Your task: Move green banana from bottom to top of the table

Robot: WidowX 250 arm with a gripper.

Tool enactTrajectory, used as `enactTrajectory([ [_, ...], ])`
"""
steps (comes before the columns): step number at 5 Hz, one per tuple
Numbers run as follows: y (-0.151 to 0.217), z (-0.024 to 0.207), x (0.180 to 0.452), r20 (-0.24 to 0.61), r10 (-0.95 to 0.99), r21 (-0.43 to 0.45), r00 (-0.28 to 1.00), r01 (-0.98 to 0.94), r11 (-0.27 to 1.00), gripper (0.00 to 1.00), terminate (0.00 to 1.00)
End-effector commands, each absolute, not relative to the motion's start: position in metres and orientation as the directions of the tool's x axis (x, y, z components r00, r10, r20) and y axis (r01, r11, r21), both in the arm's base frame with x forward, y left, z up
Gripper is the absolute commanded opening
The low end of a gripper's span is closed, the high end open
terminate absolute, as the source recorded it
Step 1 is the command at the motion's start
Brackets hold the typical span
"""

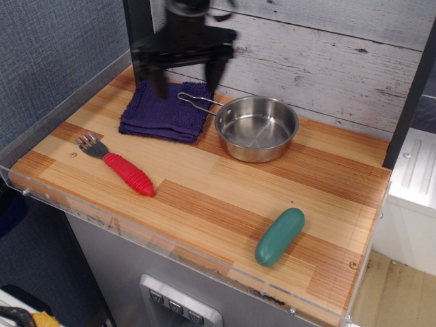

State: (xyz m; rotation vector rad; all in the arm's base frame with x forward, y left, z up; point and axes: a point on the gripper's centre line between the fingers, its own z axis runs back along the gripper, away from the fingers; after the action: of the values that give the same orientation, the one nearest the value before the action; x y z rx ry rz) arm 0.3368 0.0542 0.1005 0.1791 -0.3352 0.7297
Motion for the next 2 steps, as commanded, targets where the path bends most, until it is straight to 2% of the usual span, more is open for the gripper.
enactTrajectory([
  [1, -0.037, 0.102, 0.308, 0.407, 0.234, -0.020, 0.883, -0.248, 0.969, 1.00, 0.00],
  [2, -0.052, 0.090, 0.277, 0.378, 0.020, -0.048, 0.926, -0.002, 0.999, 1.00, 0.00],
])
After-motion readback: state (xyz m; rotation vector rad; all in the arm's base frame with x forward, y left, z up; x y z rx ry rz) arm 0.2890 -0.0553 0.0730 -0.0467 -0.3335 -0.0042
